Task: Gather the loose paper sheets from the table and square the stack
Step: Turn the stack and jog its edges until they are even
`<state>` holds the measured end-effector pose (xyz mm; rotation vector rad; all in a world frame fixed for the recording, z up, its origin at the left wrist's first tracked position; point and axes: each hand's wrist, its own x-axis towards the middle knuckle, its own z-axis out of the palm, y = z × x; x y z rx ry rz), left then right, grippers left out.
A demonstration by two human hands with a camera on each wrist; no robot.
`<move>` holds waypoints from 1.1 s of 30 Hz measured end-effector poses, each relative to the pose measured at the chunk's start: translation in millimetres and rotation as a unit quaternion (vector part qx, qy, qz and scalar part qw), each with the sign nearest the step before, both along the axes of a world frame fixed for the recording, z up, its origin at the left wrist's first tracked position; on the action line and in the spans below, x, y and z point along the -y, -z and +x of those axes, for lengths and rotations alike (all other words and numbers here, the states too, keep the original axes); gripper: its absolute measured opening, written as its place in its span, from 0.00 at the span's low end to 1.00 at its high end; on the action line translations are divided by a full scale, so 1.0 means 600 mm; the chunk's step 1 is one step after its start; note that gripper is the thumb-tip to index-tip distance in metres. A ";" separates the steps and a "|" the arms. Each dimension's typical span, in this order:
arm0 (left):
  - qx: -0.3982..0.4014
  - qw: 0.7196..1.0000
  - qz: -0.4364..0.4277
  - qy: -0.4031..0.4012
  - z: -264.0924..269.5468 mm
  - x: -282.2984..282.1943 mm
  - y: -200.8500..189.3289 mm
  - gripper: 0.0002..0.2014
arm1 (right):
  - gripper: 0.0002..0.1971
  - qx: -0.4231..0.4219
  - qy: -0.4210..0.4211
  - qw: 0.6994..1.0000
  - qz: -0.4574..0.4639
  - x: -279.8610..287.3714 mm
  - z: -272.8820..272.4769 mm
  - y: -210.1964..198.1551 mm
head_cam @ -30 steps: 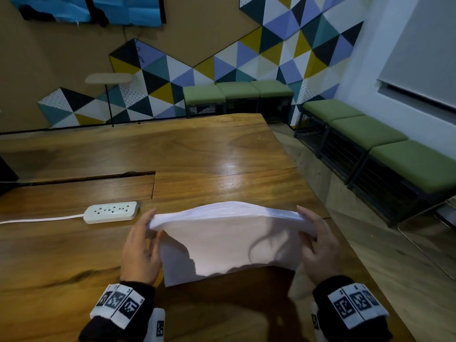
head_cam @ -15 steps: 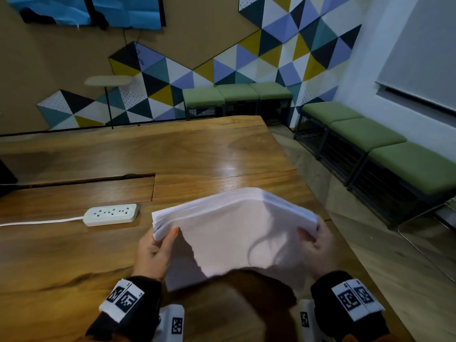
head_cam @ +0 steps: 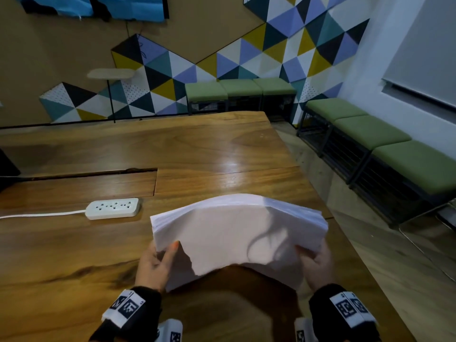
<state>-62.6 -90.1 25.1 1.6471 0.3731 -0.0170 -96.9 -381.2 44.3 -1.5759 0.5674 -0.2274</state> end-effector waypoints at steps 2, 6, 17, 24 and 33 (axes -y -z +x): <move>-0.016 1.000 0.005 0.010 0.003 -0.006 0.013 0.19 | 0.24 -0.007 0.002 1.000 0.030 0.002 0.000 0.011; -0.021 0.999 0.029 0.010 0.006 -0.011 0.022 0.19 | 0.26 -0.030 -0.012 0.999 0.023 0.006 0.009 0.029; 0.308 0.808 0.407 0.293 0.060 0.050 -0.213 0.16 | 0.26 0.208 -0.277 0.844 -0.410 -0.058 0.072 -0.129; 0.214 0.948 0.233 0.016 0.028 0.041 -0.177 0.39 | 0.15 0.233 -0.104 0.956 -0.142 -0.024 0.069 -0.074; 0.172 0.982 -0.020 0.079 -0.005 0.072 -0.114 0.13 | 0.14 0.237 -0.114 0.964 -0.028 -0.064 0.025 -0.059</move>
